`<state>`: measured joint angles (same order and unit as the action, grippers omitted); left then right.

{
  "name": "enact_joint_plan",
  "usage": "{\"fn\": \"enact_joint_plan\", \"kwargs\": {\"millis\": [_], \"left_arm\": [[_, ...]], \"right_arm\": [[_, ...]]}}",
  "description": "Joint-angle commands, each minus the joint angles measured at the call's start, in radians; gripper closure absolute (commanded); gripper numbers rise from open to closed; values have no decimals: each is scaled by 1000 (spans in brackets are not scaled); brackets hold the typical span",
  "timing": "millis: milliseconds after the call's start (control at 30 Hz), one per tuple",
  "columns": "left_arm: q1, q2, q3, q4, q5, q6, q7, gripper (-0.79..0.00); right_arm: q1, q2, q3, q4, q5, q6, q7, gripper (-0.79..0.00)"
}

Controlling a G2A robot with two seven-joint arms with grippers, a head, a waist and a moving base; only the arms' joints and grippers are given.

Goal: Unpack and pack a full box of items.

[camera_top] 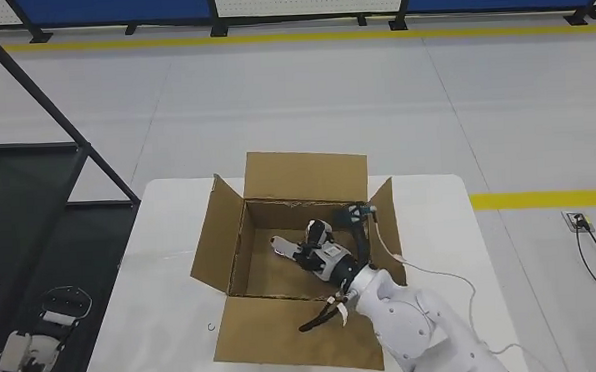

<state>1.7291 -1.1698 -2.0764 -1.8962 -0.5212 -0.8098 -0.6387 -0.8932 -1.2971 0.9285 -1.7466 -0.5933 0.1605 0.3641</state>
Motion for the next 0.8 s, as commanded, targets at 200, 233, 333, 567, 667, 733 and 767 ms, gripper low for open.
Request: {"fn": "enact_joint_plan", "kwargs": {"millis": [200,233,333,567,667,733,767], "left_arm": [[-36,6,-24,50,-66,63,2,-785],[-37,7,-30,55,-87,69,-6,-785],[-34,11,-52,64,-152,86,-46,-785],[-26,12,-74,82,-203,77,-94,-785],[-23,11,-74,87,-206,74,-99,-785],[-20,10,-72,88,-208,72,-99,-785],[-19,9,-72,88,-209,70,-100,-785]], "right_arm": [[183,-42,-175,105,-338,290,268,-785],[206,-49,-190,127,-377,336,296,-785],[270,-73,-234,185,-411,394,387,-785],[370,-126,-276,311,-405,450,473,-785],[391,-144,-287,335,-427,490,485,-785],[384,-148,-279,323,-439,507,470,-785],[372,-148,-273,304,-449,517,463,-785]]}}
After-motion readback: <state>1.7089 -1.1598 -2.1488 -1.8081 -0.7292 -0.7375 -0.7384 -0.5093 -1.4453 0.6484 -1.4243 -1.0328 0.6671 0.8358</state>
